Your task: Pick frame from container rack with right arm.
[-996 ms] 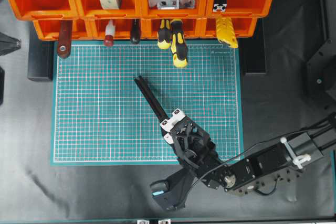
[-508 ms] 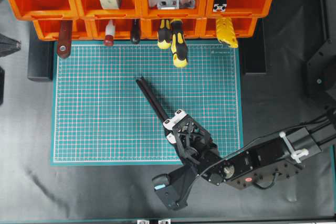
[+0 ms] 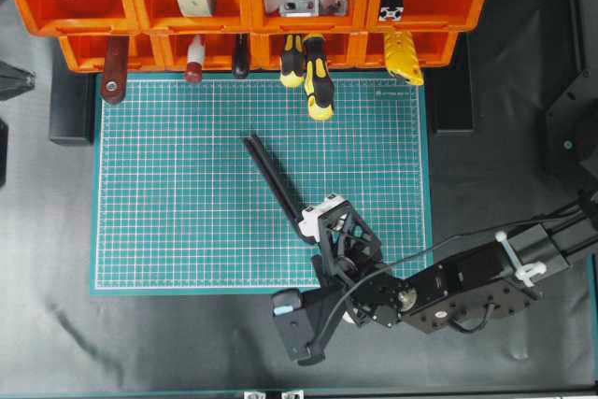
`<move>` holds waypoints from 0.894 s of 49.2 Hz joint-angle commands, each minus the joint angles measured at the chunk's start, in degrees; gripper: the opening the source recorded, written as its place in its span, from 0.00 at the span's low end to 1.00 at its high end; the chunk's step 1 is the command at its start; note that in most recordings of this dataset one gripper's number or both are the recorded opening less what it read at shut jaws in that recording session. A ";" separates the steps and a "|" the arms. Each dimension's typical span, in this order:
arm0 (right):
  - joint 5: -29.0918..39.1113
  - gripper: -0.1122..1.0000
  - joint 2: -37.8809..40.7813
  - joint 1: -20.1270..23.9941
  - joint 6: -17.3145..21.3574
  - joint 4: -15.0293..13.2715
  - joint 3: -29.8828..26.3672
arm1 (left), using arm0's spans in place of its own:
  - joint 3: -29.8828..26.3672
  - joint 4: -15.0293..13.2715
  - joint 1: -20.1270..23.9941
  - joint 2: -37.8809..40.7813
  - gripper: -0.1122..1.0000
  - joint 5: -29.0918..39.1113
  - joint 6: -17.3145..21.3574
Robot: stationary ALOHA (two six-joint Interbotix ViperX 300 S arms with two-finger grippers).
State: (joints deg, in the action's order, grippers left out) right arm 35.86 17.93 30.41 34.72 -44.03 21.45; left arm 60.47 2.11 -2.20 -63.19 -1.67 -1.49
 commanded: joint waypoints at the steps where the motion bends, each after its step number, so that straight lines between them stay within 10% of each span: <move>1: 0.62 0.85 -3.34 0.09 3.25 -0.53 0.09 | -0.70 0.18 -0.09 0.00 0.10 -0.09 -0.09; 23: 2.37 0.85 -22.50 0.00 16.52 -2.11 7.47 | -0.97 0.18 -0.44 -1.85 0.10 4.75 -0.18; 44: 3.52 0.85 -39.64 0.00 20.83 -3.87 12.30 | -1.05 0.18 -0.88 -2.20 0.10 4.92 -0.26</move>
State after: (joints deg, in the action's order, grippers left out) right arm 38.58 -17.40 30.32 55.02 -47.02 33.49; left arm 60.47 2.11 -2.99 -65.65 3.52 -1.58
